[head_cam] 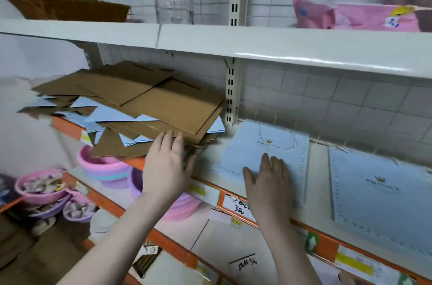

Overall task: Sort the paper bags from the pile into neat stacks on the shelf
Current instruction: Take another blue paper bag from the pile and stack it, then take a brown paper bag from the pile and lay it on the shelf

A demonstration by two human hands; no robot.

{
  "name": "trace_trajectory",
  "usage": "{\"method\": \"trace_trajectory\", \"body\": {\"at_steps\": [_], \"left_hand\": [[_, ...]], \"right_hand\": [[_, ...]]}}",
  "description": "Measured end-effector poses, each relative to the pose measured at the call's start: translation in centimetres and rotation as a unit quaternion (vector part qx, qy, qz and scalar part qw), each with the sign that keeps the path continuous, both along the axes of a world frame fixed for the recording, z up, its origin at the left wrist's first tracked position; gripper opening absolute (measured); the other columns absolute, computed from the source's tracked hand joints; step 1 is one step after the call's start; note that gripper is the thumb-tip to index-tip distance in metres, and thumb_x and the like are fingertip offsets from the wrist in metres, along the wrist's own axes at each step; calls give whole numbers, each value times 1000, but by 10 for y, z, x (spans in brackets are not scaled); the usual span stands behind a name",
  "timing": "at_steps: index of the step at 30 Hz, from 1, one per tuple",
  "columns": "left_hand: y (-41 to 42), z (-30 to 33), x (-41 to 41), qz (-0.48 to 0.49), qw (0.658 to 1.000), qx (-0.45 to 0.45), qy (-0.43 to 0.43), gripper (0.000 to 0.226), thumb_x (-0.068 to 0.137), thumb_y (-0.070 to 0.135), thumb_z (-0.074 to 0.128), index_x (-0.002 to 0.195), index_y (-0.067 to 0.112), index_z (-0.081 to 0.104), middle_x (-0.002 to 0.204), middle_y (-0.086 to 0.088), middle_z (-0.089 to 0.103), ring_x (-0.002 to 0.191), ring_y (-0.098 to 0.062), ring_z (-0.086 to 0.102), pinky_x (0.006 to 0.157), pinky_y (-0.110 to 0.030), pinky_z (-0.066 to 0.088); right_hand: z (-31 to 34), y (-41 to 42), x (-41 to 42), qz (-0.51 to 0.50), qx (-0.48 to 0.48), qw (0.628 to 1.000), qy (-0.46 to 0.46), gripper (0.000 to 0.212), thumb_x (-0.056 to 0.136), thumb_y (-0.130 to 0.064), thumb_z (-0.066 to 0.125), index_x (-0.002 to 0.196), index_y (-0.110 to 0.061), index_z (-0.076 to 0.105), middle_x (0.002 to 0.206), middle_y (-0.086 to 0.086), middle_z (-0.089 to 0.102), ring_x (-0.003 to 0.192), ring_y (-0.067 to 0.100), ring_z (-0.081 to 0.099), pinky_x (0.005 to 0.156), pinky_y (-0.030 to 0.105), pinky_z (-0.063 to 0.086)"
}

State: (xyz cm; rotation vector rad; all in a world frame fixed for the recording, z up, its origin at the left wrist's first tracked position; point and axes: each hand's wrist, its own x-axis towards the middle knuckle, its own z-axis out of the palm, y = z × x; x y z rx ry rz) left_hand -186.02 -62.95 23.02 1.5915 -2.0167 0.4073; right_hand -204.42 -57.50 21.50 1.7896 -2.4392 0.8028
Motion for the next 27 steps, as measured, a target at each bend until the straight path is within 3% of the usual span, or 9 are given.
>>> {"method": "trace_trajectory", "body": {"at_steps": [3,5,9,11,16,20,27], "left_hand": [[-1,6,30,29,999,3,14,61,79,43,38,110,-5,61,104,-25,63,100,-41,59,95,-38,34],[-3,11,52,45,999,-1,23,60,79,43,40,109,-5,61,104,-24,63,99,-41,59,95,-41,41],[-13,21,94,71,997,-17,31,55,71,28,79,108,-9,62,104,-29,63,98,-45,61,88,-49,49],[-21,25,119,82,996,-24,23,57,67,24,83,108,-10,62,104,-32,63,98,-46,61,86,-52,49],[-53,27,197,82,995,-34,44,52,80,32,62,114,-8,59,111,-30,61,106,-45,57,92,-49,47],[-79,32,254,78,993,-36,79,55,84,28,68,125,-6,53,127,-30,52,123,-45,44,104,-48,35],[-117,42,322,64,994,-39,75,56,87,37,55,125,-3,54,131,-25,52,124,-43,45,105,-48,34]], "right_hand": [[8,-13,24,27,-26,999,7,62,97,-42,41,145,-3,29,147,15,34,138,30,23,114,35,15],[13,-22,43,41,-29,999,11,62,97,-41,41,144,-3,30,146,15,34,138,30,23,113,34,15],[19,-41,84,50,-71,996,0,57,93,-37,51,134,1,45,133,21,48,129,35,35,108,39,25],[22,-51,107,48,-75,996,6,55,92,-37,52,132,1,46,131,21,49,128,34,37,107,39,26],[33,-80,175,33,-70,997,21,55,94,-41,46,134,-4,45,134,19,46,130,34,35,107,41,27],[38,-104,228,33,-84,996,20,53,93,-39,49,131,-2,47,129,21,49,128,36,36,107,41,26],[48,-140,291,20,-81,996,15,49,94,-37,49,127,0,49,126,22,50,126,37,37,105,41,28]]}}
